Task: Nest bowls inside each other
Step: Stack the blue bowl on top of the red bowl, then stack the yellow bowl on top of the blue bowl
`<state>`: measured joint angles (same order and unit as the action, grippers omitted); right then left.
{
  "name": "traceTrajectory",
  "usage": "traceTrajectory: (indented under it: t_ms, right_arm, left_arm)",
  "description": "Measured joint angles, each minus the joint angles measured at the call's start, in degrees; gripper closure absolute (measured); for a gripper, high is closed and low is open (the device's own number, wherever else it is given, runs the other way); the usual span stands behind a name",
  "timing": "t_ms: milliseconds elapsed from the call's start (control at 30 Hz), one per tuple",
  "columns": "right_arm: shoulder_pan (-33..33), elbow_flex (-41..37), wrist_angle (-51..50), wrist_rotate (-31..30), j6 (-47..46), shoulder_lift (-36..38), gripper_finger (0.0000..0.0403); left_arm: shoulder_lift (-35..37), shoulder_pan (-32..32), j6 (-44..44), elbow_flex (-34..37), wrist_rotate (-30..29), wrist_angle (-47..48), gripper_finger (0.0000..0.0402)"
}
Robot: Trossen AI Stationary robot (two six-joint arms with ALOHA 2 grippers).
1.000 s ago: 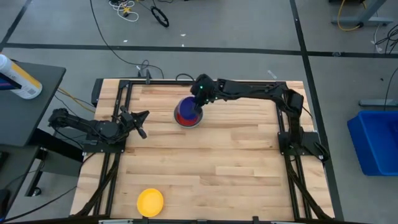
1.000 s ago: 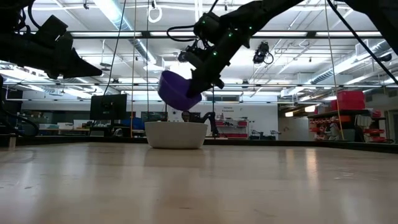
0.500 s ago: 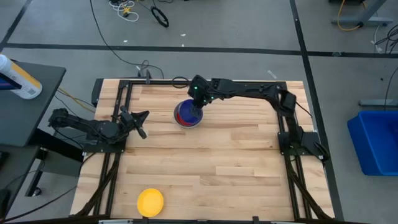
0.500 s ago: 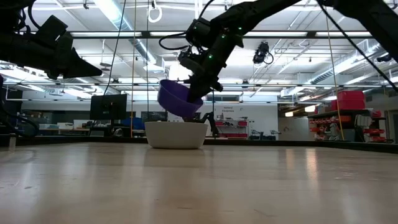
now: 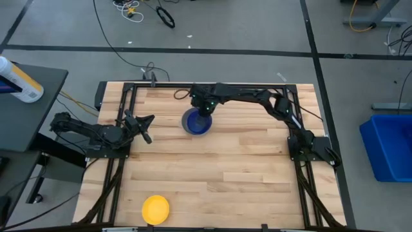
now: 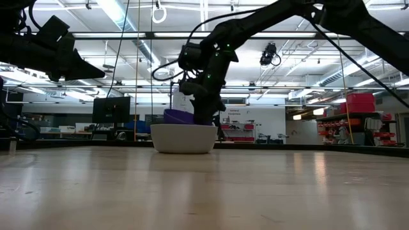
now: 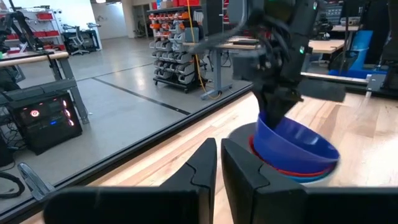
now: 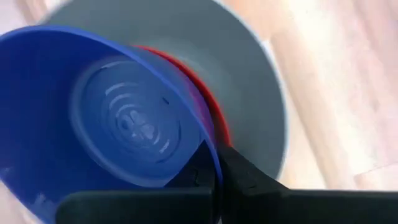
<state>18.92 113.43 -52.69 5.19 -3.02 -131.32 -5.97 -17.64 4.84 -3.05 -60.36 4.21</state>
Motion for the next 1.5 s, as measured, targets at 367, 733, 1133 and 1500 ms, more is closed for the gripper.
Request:
traceTrajectory:
  t_ms: [367, 733, 1133, 1500]
  right_arm:
    - [-0.17, 1.09, -4.3, -0.41, 0.01, -0.79, 0.0361]
    - [-0.3, 1.55, -7.43, 0.94, 0.24, -0.72, 0.0212]
    - [-1.75, 7.88, -9.13, -3.67, 0.48, -0.7, 0.0188]
    - [-2.49, 11.87, -10.34, -10.31, 0.47, -0.59, 0.0185]
  left_arm:
    - [0.01, -0.01, -0.11, 0.0, 0.0, 0.22, 0.0369]
    - [0.01, -0.01, -0.09, 0.0, 0.0, 0.37, 0.0369]
    - [-0.01, -0.01, -0.09, 0.0, -0.02, 0.61, 0.0369]
    - [0.01, 0.0, 0.02, 0.0, -0.04, 0.87, 0.0369]
